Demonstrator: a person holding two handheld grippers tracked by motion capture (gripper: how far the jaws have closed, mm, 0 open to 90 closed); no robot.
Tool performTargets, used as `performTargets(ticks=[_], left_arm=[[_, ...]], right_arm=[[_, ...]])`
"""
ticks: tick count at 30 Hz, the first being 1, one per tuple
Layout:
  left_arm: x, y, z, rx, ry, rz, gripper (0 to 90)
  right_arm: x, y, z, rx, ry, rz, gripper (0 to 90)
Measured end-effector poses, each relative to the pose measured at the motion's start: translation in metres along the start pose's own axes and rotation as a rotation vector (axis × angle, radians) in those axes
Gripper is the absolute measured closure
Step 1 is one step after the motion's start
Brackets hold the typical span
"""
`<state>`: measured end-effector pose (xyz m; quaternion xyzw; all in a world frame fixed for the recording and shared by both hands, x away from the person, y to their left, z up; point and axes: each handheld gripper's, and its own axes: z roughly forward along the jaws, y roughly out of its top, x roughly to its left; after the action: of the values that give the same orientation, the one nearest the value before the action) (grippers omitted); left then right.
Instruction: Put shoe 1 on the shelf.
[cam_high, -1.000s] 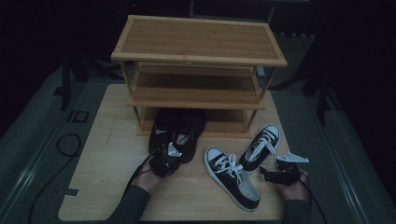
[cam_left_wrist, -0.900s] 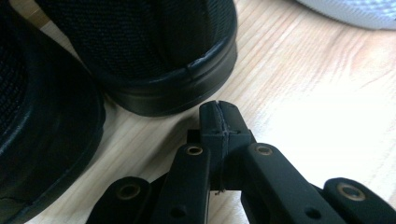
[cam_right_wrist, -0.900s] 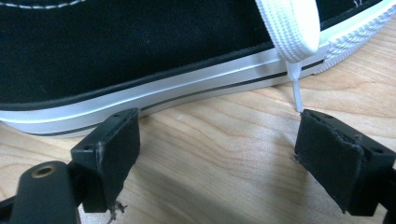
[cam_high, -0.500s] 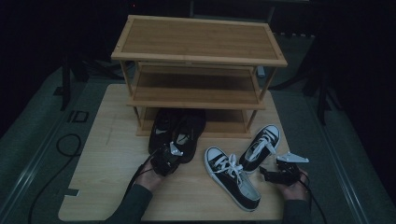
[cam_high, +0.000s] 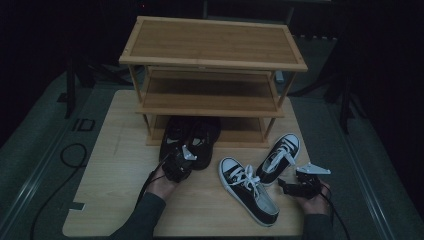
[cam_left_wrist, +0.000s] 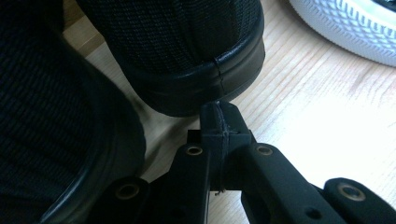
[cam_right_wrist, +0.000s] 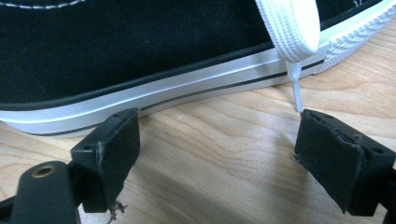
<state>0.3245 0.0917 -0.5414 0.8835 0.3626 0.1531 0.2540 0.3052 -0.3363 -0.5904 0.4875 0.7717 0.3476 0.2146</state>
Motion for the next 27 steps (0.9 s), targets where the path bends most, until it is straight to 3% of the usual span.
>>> performTargets(ticks=[8,11,13,16,27], left_arm=[[-0.007,-0.002,0.012,0.043,-0.002,0.017,90.0],[-0.003,0.0,0.012,0.036,-0.016,-0.012,90.0],[-0.002,0.002,0.011,0.03,-0.006,-0.01,90.0],[0.001,0.007,0.011,0.01,0.008,-0.041,90.0],[0.008,0.026,0.024,0.007,0.039,-0.049,90.0]], right_arm=[[0.0,0.0,0.0,0.0,0.0,0.0,13.8],[0.0,0.0,0.0,0.0,0.0,0.0,13.9],[0.0,0.0,0.0,0.0,0.0,0.0,13.8],[0.0,0.0,0.0,0.0,0.0,0.0,13.8],[0.0,0.0,0.0,0.0,0.0,0.0,13.8]])
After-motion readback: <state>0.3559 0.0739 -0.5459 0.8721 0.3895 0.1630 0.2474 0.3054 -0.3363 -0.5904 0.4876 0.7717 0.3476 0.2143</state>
